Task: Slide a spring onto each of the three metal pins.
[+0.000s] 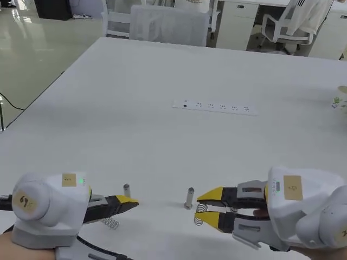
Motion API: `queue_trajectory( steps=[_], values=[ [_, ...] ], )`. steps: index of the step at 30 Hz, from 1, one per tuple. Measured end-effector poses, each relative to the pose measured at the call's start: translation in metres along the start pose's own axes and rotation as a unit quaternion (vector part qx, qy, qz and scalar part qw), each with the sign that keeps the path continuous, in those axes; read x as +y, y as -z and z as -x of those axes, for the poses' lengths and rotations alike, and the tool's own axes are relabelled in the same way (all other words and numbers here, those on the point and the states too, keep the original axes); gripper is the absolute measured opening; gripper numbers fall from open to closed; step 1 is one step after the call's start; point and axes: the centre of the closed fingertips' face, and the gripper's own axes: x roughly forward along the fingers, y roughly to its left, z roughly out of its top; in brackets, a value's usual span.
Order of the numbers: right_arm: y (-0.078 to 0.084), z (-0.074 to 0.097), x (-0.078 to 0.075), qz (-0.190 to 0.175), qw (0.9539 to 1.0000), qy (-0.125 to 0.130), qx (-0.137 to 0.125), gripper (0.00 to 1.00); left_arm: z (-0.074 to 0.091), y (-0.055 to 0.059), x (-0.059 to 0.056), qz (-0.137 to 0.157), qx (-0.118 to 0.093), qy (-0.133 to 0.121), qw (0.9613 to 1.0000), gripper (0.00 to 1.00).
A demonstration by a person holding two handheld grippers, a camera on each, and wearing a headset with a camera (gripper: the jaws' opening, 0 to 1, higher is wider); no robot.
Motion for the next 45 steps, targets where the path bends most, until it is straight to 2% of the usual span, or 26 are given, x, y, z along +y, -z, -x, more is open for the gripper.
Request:
queue_trajectory(
  steps=[5, 10, 15, 23, 28, 32, 36, 41, 45],
  values=[
    [0.001, -0.001, 0.0, -0.004, 1.0, 0.0, 0.0, 0.08, 0.011, 0.003, 0.009, 0.015, -0.011, -0.025, 0.9995, 0.91],
    [0.003, 0.0, -0.001, -0.003, 1.0, 0.003, 0.002, 0.08, 0.02, 0.005, 0.017, 0.017, -0.013, -0.048, 0.9986, 0.98],
    [0.007, 0.002, -0.007, -0.009, 0.9998, 0.014, 0.005, 0.08, 0.033, 0.004, 0.029, 0.016, -0.022, -0.071, 0.9971, 0.98],
    [0.009, 0.003, -0.017, -0.029, 0.9992, 0.029, 0.003, 0.08, 0.046, 0.005, 0.037, 0.016, -0.031, -0.091, 0.9953, 0.98],
    [0.006, 0.0, -0.028, -0.037, 0.9988, 0.032, 0.0, 0.08, 0.05, 0.006, 0.042, 0.024, -0.039, -0.102, 0.9937, 0.98],
    [0.005, -0.005, -0.034, -0.031, 0.9989, 0.033, 0.006, 0.08, 0.052, 0.01, 0.046, 0.024, -0.035, -0.109, 0.9931, 0.98],
    [-0.002, -0.01, -0.044, -0.032, 0.9989, 0.035, 0.0, 0.08, 0.053, 0.005, 0.048, 0.035, -0.05, -0.114, 0.9915, 0.98],
    [-0.004, -0.014, -0.063, -0.037, 0.998, 0.05, -0.002, 0.08, 0.055, 0.005, 0.049, 0.035, -0.052, -0.117, 0.9912, 0.98],
    [-0.004, -0.016, -0.071, -0.048, 0.9972, 0.056, -0.005, 0.08, 0.058, 0.004, 0.051, 0.036, -0.055, -0.122, 0.9903, 0.98]
  ],
)
